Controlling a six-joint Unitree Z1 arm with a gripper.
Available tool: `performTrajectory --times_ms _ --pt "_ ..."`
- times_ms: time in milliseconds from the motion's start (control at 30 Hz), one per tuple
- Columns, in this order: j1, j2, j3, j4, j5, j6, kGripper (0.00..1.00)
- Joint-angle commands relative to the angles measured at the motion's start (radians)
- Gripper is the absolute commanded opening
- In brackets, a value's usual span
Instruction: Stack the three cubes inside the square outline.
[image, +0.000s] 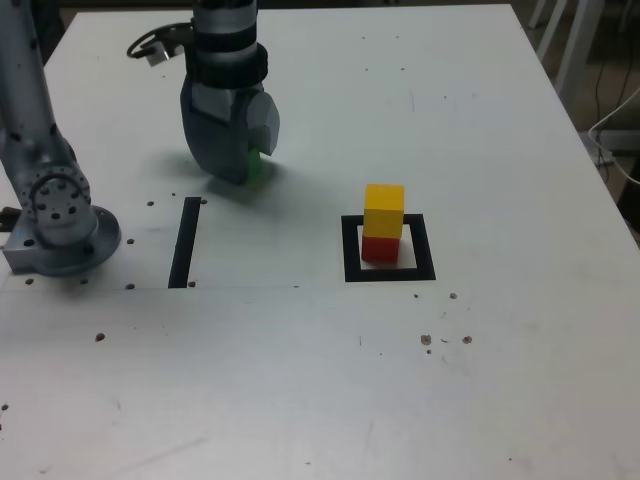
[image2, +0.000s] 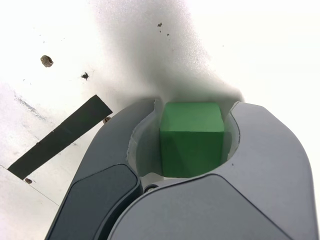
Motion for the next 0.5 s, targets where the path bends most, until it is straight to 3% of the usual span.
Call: performTrajectory --times_ms 0,200,467 --pt "-0.006 -0.007 -0.001 0.007 0.004 0.006 0.03" --pt "-0.033 -0.023 -0.014 0.020 0.021 0.024 0.00" --pt "-0.128 -0.045 -0.088 0.103 0.076 0.059 0.00"
